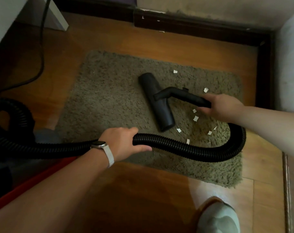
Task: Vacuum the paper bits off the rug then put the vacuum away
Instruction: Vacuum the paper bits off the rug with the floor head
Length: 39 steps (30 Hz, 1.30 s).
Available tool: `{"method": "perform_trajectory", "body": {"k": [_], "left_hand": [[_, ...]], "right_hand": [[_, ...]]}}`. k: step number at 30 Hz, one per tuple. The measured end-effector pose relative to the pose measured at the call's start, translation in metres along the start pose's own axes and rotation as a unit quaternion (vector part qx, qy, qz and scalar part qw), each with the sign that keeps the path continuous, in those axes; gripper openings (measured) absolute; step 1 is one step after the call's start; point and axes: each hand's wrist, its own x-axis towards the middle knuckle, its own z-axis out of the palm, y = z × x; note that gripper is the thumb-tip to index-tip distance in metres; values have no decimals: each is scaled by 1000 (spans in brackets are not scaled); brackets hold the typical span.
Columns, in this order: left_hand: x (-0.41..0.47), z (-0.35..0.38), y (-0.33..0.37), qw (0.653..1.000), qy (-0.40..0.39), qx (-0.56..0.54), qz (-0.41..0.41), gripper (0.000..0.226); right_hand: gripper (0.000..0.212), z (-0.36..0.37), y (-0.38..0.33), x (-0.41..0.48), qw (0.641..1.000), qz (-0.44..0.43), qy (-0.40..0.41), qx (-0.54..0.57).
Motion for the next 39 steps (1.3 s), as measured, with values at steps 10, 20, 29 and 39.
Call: {"method": "perform_trajectory", "body": {"k": [10, 20, 29, 39], "left_hand": [[11, 7, 19, 996, -56, 31, 55, 63], [38, 7, 66, 991, -99, -4, 94, 59], [36, 18, 59, 990, -94, -8, 108, 58], [38, 28, 51, 988, -82, -38, 122, 57]], "right_hand": [[38, 7, 11, -14, 1000, 6, -22, 12], [41, 20, 67, -36, 998, 33, 3, 51], [45, 29, 65, -42, 999, 4, 17, 37], [38, 36, 75, -61, 998, 25, -2, 50]]}}
